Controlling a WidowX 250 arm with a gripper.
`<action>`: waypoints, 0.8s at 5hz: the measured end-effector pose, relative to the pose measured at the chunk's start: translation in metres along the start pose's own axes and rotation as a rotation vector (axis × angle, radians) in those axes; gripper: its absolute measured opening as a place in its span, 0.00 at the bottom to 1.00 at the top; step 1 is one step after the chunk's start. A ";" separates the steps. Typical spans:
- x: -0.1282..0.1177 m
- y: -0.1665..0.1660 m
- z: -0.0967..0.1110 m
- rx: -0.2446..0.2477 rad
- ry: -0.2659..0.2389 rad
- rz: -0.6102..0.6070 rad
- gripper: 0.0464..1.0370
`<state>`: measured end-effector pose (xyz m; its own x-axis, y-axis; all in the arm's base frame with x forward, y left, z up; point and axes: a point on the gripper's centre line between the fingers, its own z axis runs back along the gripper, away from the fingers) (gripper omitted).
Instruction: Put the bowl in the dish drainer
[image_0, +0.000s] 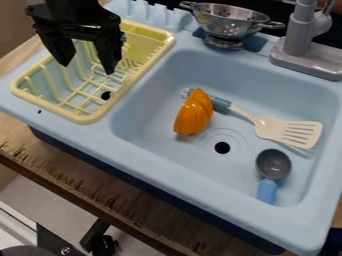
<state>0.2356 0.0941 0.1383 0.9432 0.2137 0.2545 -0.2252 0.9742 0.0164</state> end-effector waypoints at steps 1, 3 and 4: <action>-0.004 -0.002 -0.005 -0.005 0.024 0.010 0.96; 0.041 -0.047 -0.005 -0.023 0.053 0.228 0.96; 0.062 -0.060 0.009 -0.058 0.026 0.359 0.96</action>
<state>0.3055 0.0486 0.1617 0.8127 0.5438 0.2094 -0.5293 0.8392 -0.1250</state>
